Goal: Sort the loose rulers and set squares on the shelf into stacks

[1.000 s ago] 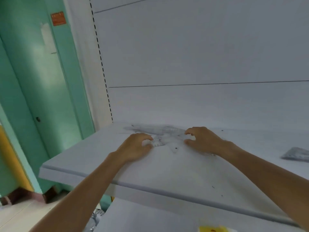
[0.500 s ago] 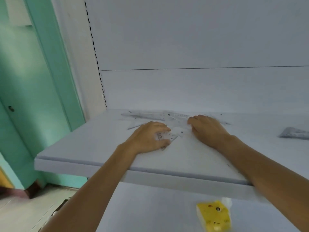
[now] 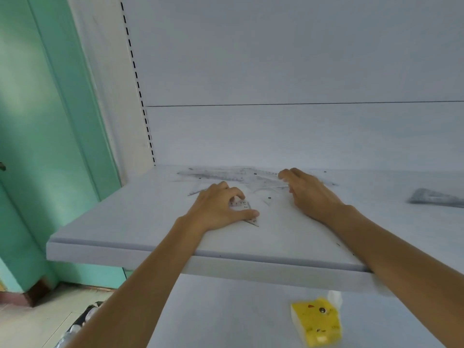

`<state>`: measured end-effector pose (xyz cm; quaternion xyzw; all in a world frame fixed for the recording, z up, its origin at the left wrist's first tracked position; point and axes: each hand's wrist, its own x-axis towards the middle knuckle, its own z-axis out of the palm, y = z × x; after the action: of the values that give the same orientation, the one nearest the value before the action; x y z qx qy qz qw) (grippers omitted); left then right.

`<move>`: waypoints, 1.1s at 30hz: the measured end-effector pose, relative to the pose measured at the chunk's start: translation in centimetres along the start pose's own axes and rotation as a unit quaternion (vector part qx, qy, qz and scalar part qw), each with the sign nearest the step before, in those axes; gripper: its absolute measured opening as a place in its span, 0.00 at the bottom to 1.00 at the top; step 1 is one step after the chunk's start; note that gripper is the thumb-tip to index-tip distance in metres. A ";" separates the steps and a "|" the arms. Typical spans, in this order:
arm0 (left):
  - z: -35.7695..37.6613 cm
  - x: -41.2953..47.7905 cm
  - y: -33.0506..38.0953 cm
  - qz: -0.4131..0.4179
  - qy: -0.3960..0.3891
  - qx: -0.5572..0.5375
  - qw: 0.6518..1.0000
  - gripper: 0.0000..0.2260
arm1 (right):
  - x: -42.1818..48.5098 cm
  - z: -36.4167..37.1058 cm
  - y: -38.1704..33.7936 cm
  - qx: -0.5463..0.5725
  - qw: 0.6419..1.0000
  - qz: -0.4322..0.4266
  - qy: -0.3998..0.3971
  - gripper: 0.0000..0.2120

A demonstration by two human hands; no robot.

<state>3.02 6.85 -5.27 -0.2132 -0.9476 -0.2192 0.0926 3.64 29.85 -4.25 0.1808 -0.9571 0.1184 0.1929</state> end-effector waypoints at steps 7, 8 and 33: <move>-1.7 -1.8 1.4 0.011 -0.026 0.034 0.999 0.19 | 0.3 -0.3 0.1 -0.089 0.991 -0.071 0.064 0.05; -2.1 -2.5 1.7 0.018 -0.040 0.063 0.997 0.20 | 0.2 -0.5 -0.1 -0.098 0.990 -0.079 0.066 0.05; -1.9 -5.6 7.0 0.061 -0.042 0.018 0.997 0.30 | -6.1 -3.2 1.3 -0.048 0.995 0.052 0.068 0.18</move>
<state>11.32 9.67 -2.44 -0.2783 -0.9396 -0.1867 0.0703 9.44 33.80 -4.05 0.1128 -0.9544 0.0938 0.2599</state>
